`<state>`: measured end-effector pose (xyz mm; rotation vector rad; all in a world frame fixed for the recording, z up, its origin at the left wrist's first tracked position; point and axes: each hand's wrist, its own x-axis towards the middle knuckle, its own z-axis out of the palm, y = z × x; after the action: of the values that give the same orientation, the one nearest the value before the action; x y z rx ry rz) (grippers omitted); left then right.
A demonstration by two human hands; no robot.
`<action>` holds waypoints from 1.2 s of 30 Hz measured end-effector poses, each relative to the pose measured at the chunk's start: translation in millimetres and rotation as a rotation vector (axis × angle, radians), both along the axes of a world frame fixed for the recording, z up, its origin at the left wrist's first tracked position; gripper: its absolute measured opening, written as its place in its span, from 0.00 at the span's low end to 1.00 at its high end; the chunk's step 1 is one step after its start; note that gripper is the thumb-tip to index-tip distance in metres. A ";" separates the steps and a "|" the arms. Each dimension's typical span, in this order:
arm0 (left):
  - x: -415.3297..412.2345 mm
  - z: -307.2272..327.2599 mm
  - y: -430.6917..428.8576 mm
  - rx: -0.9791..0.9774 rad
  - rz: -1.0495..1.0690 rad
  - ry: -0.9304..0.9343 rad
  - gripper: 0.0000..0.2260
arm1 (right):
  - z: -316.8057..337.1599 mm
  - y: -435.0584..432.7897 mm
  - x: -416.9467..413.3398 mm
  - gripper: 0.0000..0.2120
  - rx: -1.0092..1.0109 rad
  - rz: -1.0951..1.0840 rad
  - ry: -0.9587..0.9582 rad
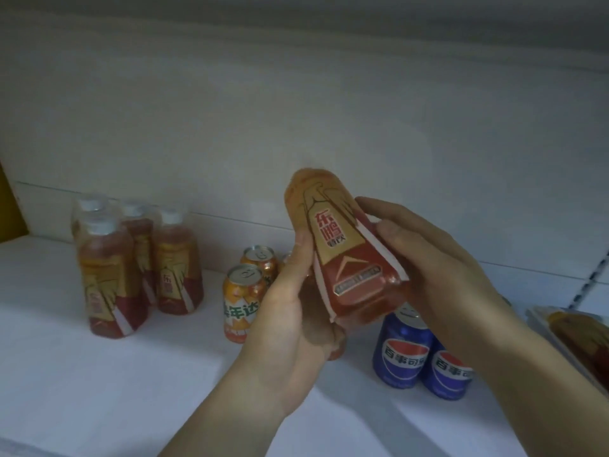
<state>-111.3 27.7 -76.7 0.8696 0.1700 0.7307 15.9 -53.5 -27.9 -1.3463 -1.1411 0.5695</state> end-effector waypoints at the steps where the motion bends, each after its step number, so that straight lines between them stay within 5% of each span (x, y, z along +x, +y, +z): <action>1: -2.6 0.6 3.4 0.031 0.015 -0.003 0.23 | 1.6 2.2 -2.3 0.22 -0.010 0.023 -0.011; 17: -93.7 -11.7 69.4 0.372 0.059 -0.014 0.21 | 18.1 51.0 -75.4 0.33 -0.051 0.009 -0.263; 24: -168.7 -28.1 84.8 0.315 0.121 0.024 0.28 | 51.9 77.4 -153.6 0.29 0.070 0.050 -0.398; 28: -209.0 -30.3 104.4 0.275 0.245 0.023 0.21 | 65.6 117.1 -194.7 0.26 0.012 0.108 -0.601; 36: -256.9 -43.7 137.1 0.666 0.547 0.362 0.47 | 80.9 182.3 -245.2 0.34 -0.065 0.090 -0.946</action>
<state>-368.2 164.8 -120.4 1.6261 0.5190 1.1637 -229.3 128.8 53.0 -1.6762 -1.9518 -0.0125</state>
